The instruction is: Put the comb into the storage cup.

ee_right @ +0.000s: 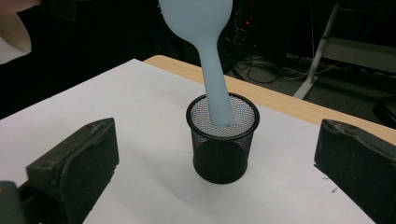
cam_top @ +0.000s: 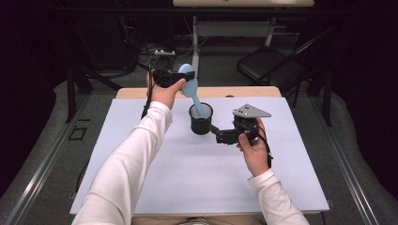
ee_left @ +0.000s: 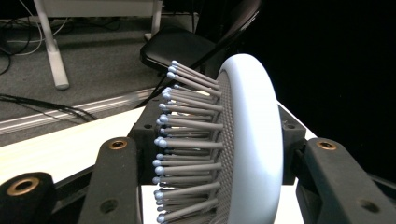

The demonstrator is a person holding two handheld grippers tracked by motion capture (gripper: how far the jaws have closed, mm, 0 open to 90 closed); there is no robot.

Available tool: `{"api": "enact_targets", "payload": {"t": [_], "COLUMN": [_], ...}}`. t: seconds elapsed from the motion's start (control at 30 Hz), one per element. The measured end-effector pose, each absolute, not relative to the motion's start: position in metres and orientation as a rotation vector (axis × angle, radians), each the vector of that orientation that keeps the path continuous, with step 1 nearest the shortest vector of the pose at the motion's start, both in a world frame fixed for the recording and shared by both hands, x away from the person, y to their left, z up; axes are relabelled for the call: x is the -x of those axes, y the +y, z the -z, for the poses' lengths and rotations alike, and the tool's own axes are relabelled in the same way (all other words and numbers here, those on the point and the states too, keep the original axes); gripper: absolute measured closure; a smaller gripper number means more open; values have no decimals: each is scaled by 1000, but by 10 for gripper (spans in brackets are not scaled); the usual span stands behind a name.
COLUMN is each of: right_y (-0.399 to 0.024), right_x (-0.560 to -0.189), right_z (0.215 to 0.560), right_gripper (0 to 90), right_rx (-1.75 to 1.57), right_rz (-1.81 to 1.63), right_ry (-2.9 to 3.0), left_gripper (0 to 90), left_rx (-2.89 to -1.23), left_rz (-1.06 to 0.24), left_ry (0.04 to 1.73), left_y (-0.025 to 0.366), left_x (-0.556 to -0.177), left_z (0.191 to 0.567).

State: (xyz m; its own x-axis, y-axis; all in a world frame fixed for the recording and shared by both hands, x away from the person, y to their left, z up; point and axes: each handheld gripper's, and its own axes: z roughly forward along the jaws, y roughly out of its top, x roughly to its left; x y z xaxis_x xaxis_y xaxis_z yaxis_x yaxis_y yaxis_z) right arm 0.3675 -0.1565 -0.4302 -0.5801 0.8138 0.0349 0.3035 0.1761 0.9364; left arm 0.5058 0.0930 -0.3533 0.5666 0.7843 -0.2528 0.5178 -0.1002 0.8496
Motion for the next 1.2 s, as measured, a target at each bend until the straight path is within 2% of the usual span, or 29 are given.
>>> {"api": "enact_targets", "payload": {"t": [1.2], "right_y": [-158], "right_x": [-367], "right_z": [429], "right_gripper": [0], "right_rx": [-1043], "right_rz": [-1415], "right_ry": [1977], "left_gripper": [500], "left_rx": [-1869], "left_rz": [-337], "left_ry": [1107], "left_y": [71], "left_x": [-517], "left_z": [376]}}
